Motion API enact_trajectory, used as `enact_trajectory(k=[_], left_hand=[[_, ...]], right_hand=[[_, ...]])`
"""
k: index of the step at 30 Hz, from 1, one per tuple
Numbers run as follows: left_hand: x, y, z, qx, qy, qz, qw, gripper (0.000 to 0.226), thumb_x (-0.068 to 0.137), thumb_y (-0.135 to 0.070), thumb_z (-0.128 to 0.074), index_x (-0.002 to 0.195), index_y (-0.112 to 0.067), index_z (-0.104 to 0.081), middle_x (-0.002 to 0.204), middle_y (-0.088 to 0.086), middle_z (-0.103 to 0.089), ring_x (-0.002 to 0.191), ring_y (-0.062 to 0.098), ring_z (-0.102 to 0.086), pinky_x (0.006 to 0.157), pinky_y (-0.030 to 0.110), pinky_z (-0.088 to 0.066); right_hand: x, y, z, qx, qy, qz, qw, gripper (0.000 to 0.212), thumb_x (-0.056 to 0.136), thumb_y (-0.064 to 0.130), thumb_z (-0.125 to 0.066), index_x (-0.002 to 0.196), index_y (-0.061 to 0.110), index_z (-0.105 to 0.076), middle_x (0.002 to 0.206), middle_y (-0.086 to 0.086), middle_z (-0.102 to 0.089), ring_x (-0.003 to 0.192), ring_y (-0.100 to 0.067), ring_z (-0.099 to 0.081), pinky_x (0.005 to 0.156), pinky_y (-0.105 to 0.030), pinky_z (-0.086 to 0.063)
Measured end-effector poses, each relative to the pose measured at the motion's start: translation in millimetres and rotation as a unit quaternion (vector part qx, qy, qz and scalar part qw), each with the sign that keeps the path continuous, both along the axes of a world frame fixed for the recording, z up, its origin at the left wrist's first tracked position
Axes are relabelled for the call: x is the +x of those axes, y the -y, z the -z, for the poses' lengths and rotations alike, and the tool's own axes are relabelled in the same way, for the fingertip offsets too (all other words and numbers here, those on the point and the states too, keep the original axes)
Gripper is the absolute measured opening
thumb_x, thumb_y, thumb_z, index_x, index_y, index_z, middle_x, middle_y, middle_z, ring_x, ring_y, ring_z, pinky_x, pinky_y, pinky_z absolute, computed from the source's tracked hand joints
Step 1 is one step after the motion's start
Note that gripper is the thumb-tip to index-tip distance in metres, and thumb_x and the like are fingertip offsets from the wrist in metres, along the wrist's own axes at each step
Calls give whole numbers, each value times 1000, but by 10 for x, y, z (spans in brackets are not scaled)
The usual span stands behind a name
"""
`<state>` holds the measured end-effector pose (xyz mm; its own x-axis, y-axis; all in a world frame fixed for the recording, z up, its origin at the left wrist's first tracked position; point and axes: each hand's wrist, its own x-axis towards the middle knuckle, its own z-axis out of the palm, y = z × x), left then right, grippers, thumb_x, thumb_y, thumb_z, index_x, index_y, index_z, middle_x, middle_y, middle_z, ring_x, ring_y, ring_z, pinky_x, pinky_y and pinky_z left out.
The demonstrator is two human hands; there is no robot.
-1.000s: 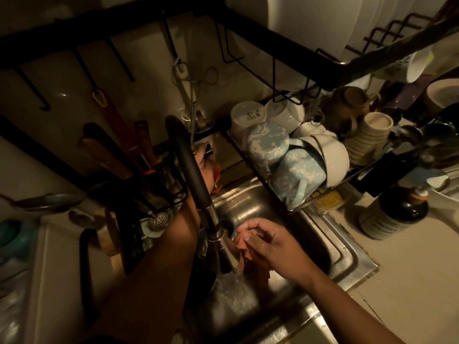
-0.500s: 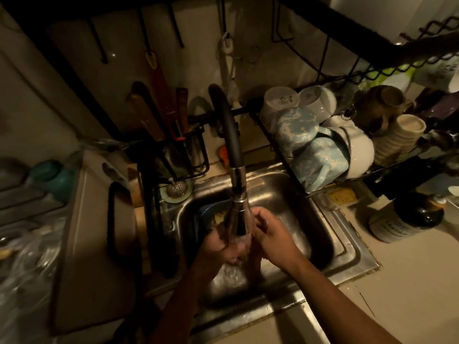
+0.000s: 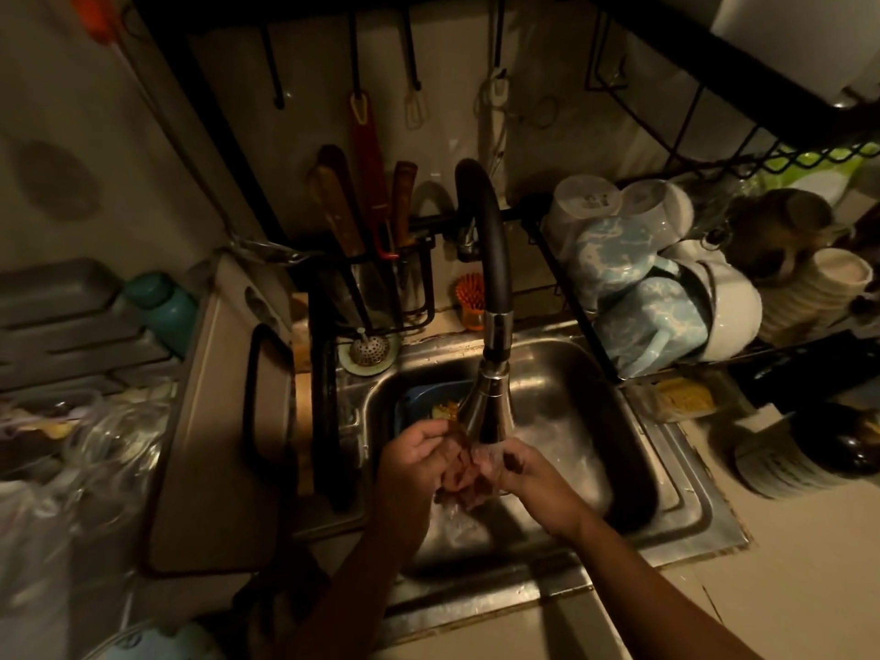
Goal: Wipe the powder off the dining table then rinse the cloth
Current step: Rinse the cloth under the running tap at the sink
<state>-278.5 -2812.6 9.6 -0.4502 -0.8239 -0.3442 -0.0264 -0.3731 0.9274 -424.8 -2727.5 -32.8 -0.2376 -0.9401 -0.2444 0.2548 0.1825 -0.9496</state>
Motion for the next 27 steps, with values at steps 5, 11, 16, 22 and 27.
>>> enact_trajectory(k=[5, 11, 16, 22, 27], left_hand=[[86, 63, 189, -96, 73, 2, 993, 24, 80, -13, -70, 94, -32, -72, 89, 6, -74, 80, 24, -71, 71, 44, -57], [98, 44, 208, 8, 34, -14, 999, 48, 66, -19, -79, 112, -15, -68, 101, 17, -73, 94, 36, -70, 82, 53, -57], [-84, -51, 56, 84, -71, -12, 994, 41, 76, -1, -69, 115, -8, -60, 102, 22, -72, 95, 37, -70, 84, 49, -56], [7, -20, 154, -114, 73, -15, 991, 38, 80, -10, -75, 112, -27, -62, 89, 5, -74, 78, 24, -72, 65, 41, -56], [88, 89, 179, -133, 112, 141, 975, 37, 73, -26, -77, 107, -32, -65, 102, -1, -74, 96, 18, -70, 81, 32, -55]], right_hand=[[-108, 66, 107, 14, 12, 61, 998, 28, 85, 16, -68, 112, 12, -60, 94, -27, -64, 82, -31, -62, 69, -38, -55], [-129, 73, 112, 19, 44, 65, 997, 30, 87, 16, -61, 115, 6, -60, 96, -25, -65, 86, -33, -59, 70, -35, -49], [17, 25, 113, -4, 138, 16, 990, 56, 82, 34, -77, 126, 6, -58, 110, -20, -65, 101, -31, -62, 88, -38, -51], [47, 49, 116, 20, 64, 22, 998, 31, 91, 22, -63, 121, 16, -61, 111, -20, -70, 100, -33, -68, 86, -44, -54], [-6, 93, 120, 25, -34, -25, 999, 24, 94, 22, -66, 113, 7, -65, 100, -10, -74, 92, -19, -69, 78, -28, -52]])
